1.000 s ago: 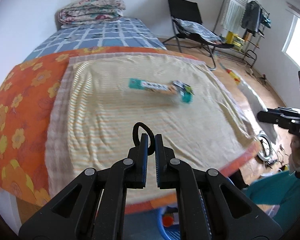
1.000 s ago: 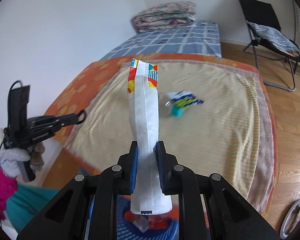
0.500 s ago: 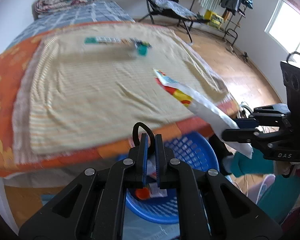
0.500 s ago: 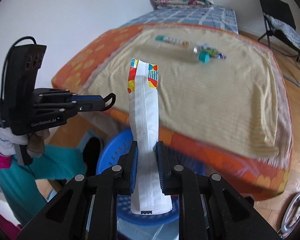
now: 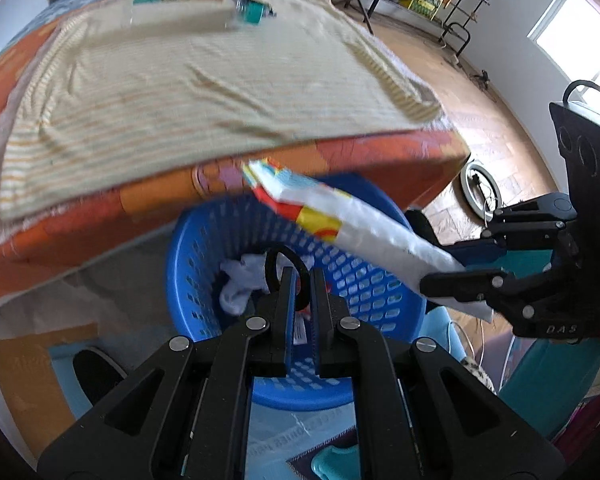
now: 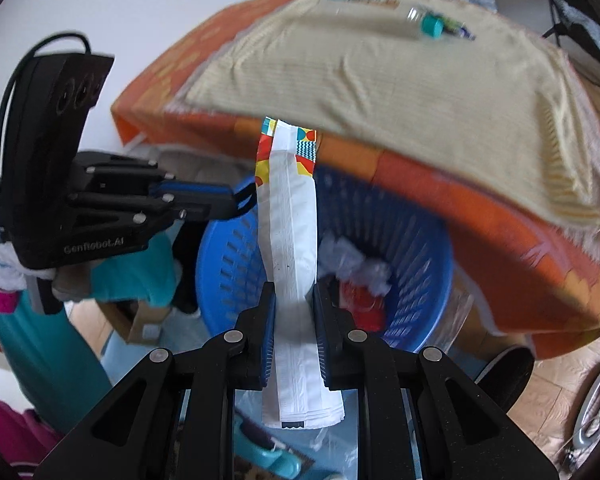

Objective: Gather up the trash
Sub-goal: 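Open both tools to drop the hair tie and tube into the basket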

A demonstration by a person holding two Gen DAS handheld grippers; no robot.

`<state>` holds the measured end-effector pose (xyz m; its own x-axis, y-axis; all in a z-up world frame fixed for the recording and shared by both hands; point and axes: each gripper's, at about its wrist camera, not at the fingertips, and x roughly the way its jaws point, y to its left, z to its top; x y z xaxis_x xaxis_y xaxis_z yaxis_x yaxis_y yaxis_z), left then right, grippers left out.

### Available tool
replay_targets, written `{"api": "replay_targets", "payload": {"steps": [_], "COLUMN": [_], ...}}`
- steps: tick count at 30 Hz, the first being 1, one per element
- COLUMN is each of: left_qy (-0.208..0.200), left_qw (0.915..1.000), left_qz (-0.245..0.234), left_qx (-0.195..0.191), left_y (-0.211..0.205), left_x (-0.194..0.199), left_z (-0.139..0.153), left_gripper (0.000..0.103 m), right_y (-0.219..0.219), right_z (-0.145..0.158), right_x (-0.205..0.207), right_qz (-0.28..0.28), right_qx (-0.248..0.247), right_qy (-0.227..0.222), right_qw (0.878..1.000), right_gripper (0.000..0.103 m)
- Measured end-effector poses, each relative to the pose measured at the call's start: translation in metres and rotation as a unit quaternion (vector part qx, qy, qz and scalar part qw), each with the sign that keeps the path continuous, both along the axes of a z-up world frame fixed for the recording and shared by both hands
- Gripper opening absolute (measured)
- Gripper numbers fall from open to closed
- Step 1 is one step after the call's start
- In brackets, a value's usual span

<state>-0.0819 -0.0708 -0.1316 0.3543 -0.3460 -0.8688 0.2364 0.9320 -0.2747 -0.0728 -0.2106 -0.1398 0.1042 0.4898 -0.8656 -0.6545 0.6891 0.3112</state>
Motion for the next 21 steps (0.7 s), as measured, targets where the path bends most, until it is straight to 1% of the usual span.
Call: {"api": "replay_targets", "payload": {"steps": [3,7,16,19,21], "left_qy": [0.011,0.02,0.021,0.02,0.022], "left_qw": [0.9999,0.9997,0.9996,0.9994,0.9994], "left_qz": [0.002,0.004,0.006,0.008,0.012], "left_qx": [0.006,0.01,0.017,0.028,0.024], "left_y": [0.001,0.001,-0.002,-0.002,0.0], "left_x": [-0.003,-0.003,0.003,0.004,0.005], "left_z": [-0.008,-0.014,-0.015,-0.014,-0.014], "left_gripper": [0.005,0.005,0.005,0.005,0.005], "right_y": [0.003,0.004,0.001,0.0,0.0], "right_z": [-0.014,-0.027,-0.027,-0.026,-0.025], "right_x": [-0.005,-0.005,0.006,0.01,0.012], "right_qz": [0.008,0.003,-0.027,-0.036,-0.041], "right_qx": [-0.014,-0.024,-0.033,-0.037,-0.039], "right_qy": [0.026,0.056,0.059,0.055,0.051], "right_qw": [1.0,0.998,0.997,0.997,0.997], "right_gripper": [0.016,0.016,0.017,0.017,0.018]}}
